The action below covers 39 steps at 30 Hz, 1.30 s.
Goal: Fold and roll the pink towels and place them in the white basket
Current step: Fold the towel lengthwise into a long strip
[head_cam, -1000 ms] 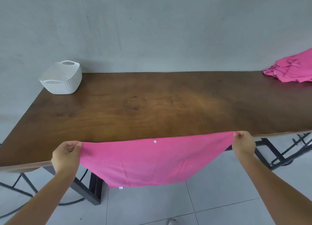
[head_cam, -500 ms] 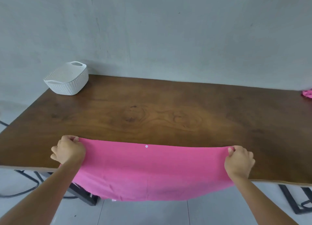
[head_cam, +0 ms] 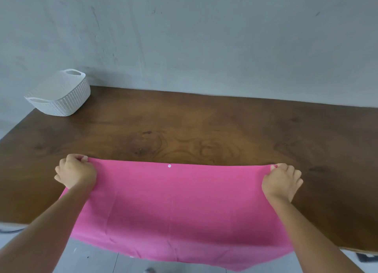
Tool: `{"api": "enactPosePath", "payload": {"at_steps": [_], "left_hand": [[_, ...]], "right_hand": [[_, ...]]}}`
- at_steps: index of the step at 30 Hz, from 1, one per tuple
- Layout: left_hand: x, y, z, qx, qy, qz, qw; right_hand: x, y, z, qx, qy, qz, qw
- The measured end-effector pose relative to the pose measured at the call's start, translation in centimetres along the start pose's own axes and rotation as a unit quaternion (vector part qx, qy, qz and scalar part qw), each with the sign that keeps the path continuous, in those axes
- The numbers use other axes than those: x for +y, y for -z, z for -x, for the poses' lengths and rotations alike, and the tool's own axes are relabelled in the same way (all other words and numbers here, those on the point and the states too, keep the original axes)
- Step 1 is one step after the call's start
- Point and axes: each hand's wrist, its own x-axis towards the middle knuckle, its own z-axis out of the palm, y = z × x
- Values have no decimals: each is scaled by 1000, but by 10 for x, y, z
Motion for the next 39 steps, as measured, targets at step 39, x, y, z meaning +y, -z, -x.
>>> {"api": "enactPosePath", "payload": {"at_steps": [39], "left_hand": [[237,-195,-228,1,-6,38,999]], "right_hand": [[-164,-139,-265,31,-18,31,999]]}}
